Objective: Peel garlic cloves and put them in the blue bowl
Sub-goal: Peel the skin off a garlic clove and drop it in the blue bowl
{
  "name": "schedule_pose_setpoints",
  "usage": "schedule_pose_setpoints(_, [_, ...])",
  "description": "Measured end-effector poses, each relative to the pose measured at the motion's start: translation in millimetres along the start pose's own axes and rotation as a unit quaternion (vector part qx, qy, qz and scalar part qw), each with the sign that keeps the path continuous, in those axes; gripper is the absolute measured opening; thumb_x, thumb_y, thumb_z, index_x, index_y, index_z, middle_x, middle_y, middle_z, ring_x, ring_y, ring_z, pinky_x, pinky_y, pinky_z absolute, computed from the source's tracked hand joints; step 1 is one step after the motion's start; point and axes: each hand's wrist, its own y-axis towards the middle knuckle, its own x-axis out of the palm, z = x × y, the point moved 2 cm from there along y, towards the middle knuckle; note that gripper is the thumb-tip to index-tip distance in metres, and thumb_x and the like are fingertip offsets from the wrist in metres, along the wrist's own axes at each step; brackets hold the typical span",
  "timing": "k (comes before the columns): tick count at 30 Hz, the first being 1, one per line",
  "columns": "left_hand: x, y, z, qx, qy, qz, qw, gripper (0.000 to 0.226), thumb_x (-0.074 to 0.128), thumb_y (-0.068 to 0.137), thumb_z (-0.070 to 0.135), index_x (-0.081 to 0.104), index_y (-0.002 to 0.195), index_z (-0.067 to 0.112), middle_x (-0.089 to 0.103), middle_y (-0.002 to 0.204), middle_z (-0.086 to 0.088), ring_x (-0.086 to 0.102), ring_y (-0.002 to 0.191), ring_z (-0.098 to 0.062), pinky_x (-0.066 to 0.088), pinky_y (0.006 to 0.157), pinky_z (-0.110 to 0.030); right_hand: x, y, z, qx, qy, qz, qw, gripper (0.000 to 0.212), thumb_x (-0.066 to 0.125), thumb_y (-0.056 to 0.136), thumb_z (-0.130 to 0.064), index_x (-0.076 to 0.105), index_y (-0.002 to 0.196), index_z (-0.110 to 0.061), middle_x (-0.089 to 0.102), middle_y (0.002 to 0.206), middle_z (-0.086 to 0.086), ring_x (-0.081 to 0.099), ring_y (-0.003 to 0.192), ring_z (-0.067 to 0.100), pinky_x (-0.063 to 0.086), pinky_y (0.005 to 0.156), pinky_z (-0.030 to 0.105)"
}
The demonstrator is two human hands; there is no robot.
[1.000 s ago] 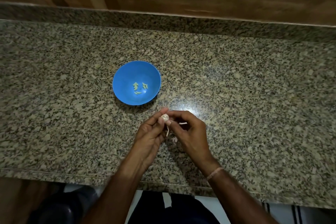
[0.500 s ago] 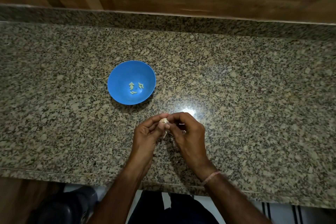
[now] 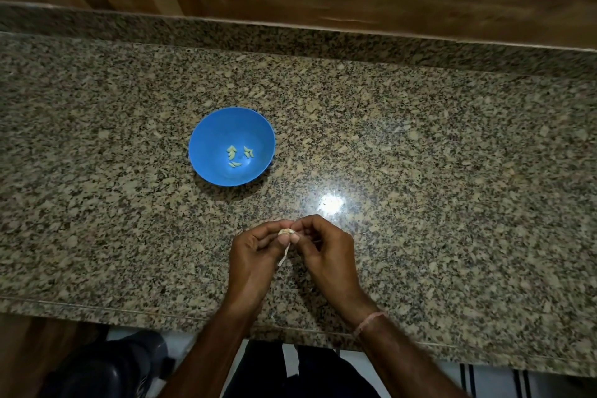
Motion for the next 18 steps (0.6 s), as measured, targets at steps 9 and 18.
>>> schedule_pose_setpoints(9, [-0.3, 1.0, -5.0, -0.008, 0.020, 0.017, 1.000, 0.025, 0.067, 0.095, -0.003, 0.074, 0.119, 0.004, 0.080, 0.105, -0.004, 0.076, 0.103, -0.018, 0.061, 0.090, -0.029, -1.9, -0.5, 4.5, -0.063, -0.086, -0.023, 0.994, 0.014, 0.070, 0.098, -0.017, 0.081, 0.108, -0.019, 0.078, 0.089, -0.008, 0.072, 0.076, 0.008, 0.058, 0.066, 0.037])
schedule_pose_setpoints(18, [4.2, 3.0, -5.9, -0.045, 0.023, 0.029, 0.998, 0.021, 0.065, 0.098, 0.000, 0.075, 0.114, 0.008, 0.081, 0.098, -0.007, 0.078, 0.096, -0.019, 0.062, 0.084, -0.030, 4.0, -0.6, 14.4, -0.006, -0.046, 0.003, 0.999, 0.010, 0.069, 0.100, -0.021, 0.078, 0.100, -0.018, 0.074, 0.079, -0.009, 0.068, 0.070, 0.009, 0.052, 0.061, 0.023])
